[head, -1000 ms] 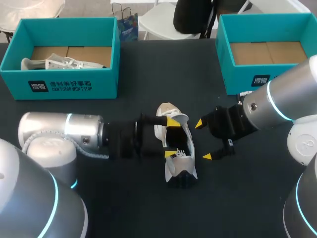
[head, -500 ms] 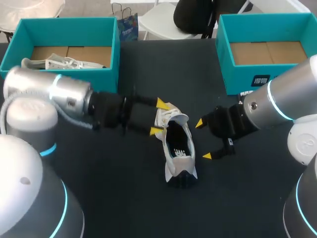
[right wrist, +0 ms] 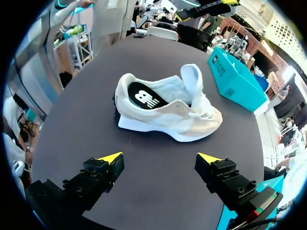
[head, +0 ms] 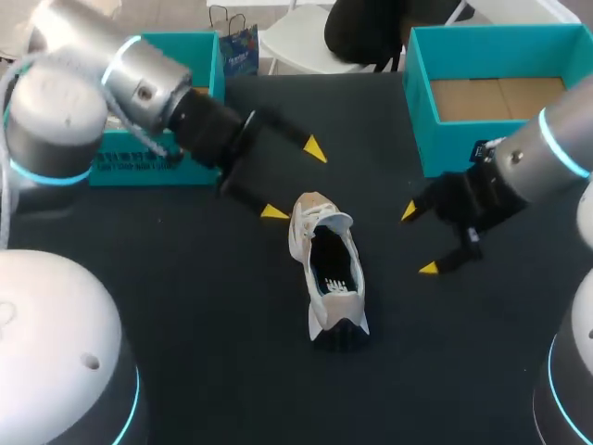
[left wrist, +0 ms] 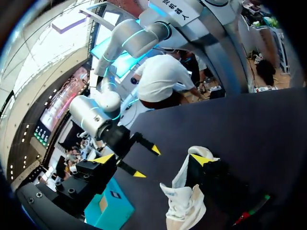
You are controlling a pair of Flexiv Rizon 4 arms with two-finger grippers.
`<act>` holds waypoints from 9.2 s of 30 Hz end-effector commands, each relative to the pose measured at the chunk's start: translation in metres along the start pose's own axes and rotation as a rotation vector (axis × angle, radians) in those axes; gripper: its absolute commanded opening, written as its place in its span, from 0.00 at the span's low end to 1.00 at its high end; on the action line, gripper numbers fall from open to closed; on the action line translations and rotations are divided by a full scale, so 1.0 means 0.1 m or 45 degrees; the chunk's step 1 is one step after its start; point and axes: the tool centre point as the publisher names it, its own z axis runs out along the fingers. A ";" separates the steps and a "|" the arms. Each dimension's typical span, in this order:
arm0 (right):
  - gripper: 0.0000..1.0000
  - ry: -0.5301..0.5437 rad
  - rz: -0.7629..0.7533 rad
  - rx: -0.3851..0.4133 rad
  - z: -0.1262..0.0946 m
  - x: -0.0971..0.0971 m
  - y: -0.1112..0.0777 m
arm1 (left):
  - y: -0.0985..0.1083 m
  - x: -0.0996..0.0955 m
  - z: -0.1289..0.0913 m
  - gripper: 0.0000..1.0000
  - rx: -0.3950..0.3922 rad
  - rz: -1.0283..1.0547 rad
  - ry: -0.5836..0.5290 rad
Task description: Take the shoe out of the shoebox, open the shoe tongue, remove and reinsert the insole, then place the shoe into the shoebox
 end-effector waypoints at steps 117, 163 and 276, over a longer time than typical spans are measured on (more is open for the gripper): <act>1.00 -0.082 0.063 -0.053 -0.83 -0.26 -0.07 | 1.08 1.13 1.36 0.00 -0.516 0.182 1.267; 1.00 -0.082 0.063 -0.053 -0.83 -0.26 -0.07 | 0.81 1.11 1.08 0.00 -0.828 0.364 1.173; 1.00 -0.082 0.063 -0.053 -0.83 -0.26 -0.07 | 1.47 0.15 0.42 0.44 -0.987 0.286 1.095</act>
